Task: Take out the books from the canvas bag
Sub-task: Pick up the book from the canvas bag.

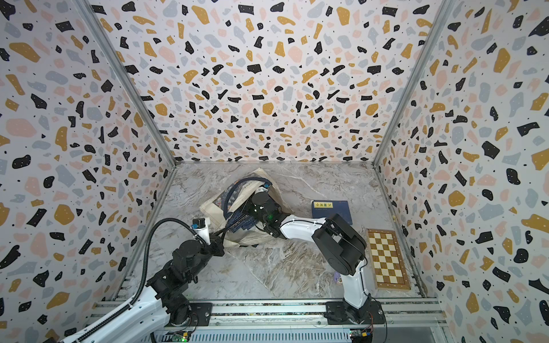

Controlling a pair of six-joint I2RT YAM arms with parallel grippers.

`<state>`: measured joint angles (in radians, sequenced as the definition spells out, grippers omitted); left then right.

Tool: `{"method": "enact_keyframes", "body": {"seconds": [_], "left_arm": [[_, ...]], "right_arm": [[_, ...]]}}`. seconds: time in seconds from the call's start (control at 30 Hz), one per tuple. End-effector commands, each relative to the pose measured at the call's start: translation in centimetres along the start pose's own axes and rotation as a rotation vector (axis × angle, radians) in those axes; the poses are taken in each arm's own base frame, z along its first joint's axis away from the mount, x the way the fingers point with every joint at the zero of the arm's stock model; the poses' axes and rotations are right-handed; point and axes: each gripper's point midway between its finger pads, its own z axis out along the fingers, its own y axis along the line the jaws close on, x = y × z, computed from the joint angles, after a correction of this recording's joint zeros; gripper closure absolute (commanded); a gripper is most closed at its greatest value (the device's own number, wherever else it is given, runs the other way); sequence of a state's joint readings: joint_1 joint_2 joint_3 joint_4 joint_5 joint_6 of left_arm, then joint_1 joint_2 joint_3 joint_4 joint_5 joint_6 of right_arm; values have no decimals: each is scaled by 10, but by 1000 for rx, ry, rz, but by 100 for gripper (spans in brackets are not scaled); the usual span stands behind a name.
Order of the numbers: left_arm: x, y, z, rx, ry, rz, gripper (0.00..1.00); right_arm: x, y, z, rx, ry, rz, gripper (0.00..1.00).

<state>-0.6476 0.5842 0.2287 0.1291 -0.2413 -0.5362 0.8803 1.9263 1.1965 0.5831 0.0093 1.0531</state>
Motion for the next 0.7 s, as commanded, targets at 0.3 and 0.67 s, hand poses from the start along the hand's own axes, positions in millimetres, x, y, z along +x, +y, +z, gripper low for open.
{"method": "enact_keyframes", "body": {"seconds": [0.3,0.67], "left_arm": [[-9,0,-4,-6,-30,-26,100],[-8,2,-5,-17,-29,-40,100]], "right_arm": [[-24,55,-78,-149,-58,-90,100],[-22,43,-106,-97,-3,-385,100]]}}
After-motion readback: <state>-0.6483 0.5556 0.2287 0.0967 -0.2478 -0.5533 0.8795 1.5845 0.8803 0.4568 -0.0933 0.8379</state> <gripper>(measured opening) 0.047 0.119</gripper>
